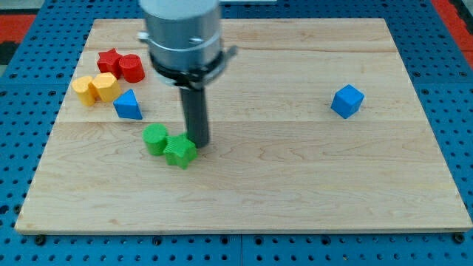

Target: Move the green star and green circle closer to the blue triangle

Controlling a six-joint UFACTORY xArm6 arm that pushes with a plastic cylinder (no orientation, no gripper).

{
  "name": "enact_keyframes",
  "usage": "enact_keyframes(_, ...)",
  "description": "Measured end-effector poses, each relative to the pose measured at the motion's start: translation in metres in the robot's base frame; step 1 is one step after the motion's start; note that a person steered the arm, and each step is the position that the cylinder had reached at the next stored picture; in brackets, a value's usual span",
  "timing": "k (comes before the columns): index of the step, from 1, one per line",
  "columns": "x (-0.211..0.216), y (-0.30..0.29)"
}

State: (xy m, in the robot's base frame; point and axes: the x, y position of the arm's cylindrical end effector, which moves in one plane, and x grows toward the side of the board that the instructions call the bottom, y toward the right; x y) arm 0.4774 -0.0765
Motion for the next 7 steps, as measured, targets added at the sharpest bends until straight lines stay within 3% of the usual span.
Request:
enact_keyframes(1, -0.007, -0.042)
enact_keyframes(2, 0.044, 0.045)
enact_keyframes(3, 0.055, 0.011)
enact_keyframes(4, 0.042, -0.065)
enact_keyframes(7, 0.070, -0.042)
